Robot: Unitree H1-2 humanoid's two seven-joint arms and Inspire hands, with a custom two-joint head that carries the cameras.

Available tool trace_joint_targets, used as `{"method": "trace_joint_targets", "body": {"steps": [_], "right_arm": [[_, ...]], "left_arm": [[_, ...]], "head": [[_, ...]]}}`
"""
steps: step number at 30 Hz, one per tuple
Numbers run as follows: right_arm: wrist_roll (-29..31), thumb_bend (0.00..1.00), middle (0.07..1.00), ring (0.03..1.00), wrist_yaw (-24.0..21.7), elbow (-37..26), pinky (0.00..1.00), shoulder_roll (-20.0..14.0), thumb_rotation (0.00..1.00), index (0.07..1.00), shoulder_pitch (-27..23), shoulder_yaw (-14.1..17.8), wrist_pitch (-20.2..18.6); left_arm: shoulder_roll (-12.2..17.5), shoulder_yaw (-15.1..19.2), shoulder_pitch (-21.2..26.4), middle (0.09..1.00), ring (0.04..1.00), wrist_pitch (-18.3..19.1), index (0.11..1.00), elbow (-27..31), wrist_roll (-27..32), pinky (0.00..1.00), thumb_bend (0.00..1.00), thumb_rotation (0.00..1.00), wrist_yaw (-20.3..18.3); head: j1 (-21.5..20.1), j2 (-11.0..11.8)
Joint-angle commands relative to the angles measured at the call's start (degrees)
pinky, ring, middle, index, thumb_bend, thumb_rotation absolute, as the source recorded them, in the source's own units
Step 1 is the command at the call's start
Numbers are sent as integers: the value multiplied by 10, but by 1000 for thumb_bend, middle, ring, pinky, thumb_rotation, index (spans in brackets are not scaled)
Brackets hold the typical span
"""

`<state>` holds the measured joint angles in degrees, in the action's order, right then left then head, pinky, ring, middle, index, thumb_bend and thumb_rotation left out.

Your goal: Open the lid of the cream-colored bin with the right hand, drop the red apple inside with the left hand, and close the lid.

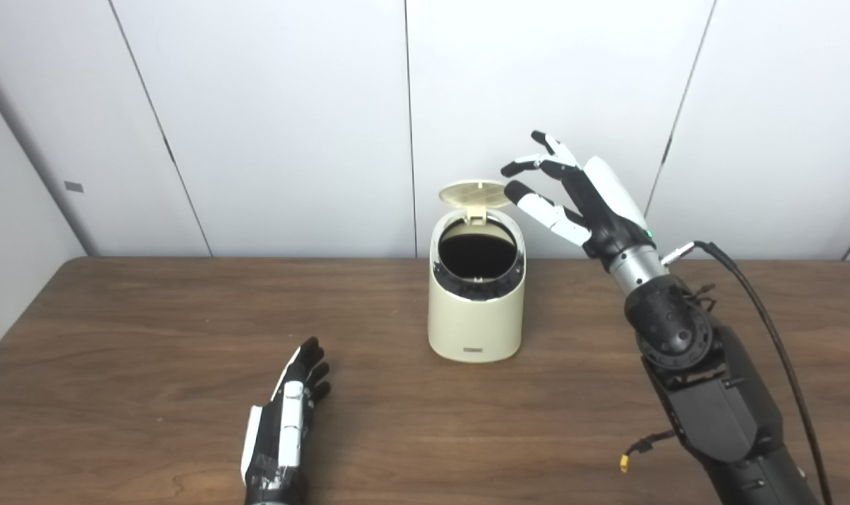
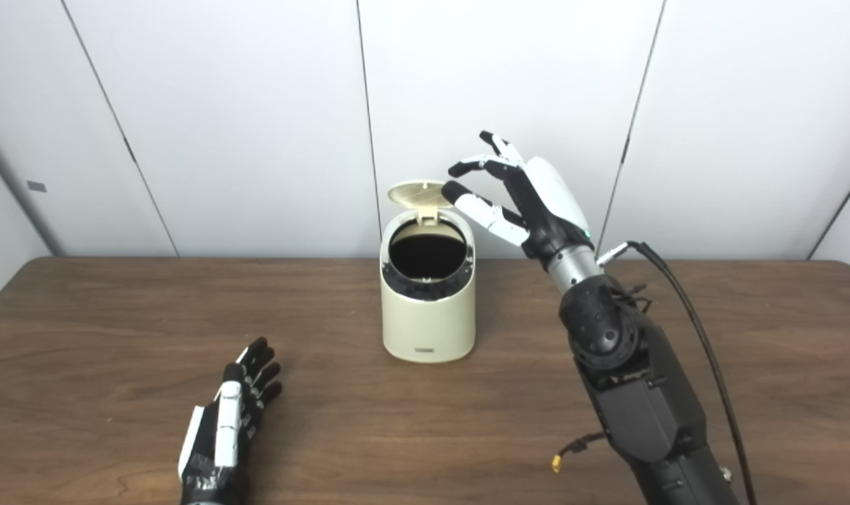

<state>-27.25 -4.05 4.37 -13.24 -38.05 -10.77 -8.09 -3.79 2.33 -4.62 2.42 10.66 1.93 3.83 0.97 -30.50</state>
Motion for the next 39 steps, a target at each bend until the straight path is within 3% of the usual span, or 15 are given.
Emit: {"method": "trace_joint_targets", "body": {"steps": [1,17,23,39], "right_arm": [[0,529,985,1000,3,-12,958,-10,1000,708,-20,3,25],[-11,553,996,1000,-30,-55,1000,-21,1000,726,27,-10,14],[-26,606,985,1000,-42,-65,1000,-26,1000,742,42,-22,19],[-61,566,976,1000,-53,-64,1000,-27,1000,773,64,-49,33]], "left_arm": [[-5,-4,15,932,918,-7,938,23,-3,901,579,962,1],[-7,-4,22,944,932,-9,945,18,3,915,589,933,1],[-8,-4,23,944,933,-11,944,15,2,916,598,934,1],[-8,-6,24,955,943,-15,963,12,2,929,591,947,-1]], "head": [[1,-3],[10,-3],[10,-4],[16,-6]]}}
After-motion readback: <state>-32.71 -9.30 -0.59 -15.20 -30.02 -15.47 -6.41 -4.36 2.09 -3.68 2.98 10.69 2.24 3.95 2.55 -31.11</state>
